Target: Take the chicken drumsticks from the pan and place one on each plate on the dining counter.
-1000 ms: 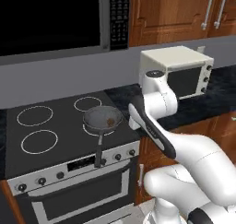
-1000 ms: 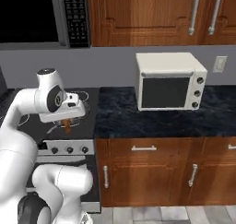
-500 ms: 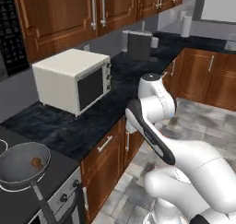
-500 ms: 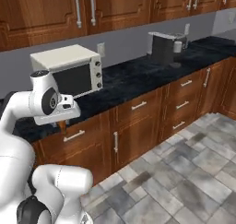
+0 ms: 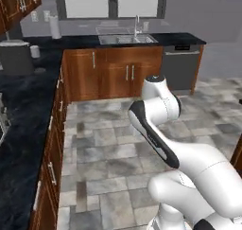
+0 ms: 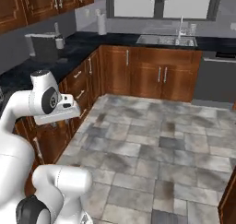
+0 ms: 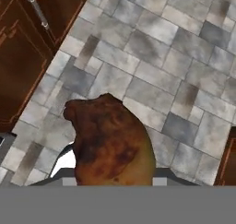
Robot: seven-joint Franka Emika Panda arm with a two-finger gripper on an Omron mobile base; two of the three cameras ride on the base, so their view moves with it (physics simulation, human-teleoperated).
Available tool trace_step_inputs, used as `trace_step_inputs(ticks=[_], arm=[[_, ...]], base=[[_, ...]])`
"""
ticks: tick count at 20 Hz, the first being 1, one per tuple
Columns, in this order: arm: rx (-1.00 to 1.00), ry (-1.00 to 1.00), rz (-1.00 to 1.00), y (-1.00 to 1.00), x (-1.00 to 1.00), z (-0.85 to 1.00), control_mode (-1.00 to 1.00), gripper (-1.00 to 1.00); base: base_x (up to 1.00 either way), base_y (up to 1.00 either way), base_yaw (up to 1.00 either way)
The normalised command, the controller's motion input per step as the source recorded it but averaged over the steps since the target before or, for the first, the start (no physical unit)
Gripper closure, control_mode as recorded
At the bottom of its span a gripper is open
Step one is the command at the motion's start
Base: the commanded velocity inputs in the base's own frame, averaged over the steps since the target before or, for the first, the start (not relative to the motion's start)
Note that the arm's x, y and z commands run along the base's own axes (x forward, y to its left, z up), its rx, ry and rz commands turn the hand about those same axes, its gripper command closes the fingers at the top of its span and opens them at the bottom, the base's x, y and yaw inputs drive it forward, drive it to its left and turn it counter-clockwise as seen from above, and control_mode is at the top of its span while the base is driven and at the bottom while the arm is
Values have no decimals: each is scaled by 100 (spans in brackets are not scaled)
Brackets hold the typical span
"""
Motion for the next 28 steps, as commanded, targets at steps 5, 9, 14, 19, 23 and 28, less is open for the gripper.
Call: trace_step_inputs(ticks=[5, 9, 14, 19, 23, 28], arm=[[0, 0, 0, 0, 0, 0, 100, 100], [0, 0, 0, 0, 0, 0, 100, 100], [0, 0, 0, 0, 0, 0, 100, 100], [0, 0, 0, 0, 0, 0, 100, 100], [0, 0, 0, 0, 0, 0, 100, 100], [0, 0, 0, 0, 0, 0, 100, 100]], base=[[0, 7, -100], [0, 4, -100], [0, 4, -100], [12, 17, -100], [45, 56, -72], [34, 81, -37]])
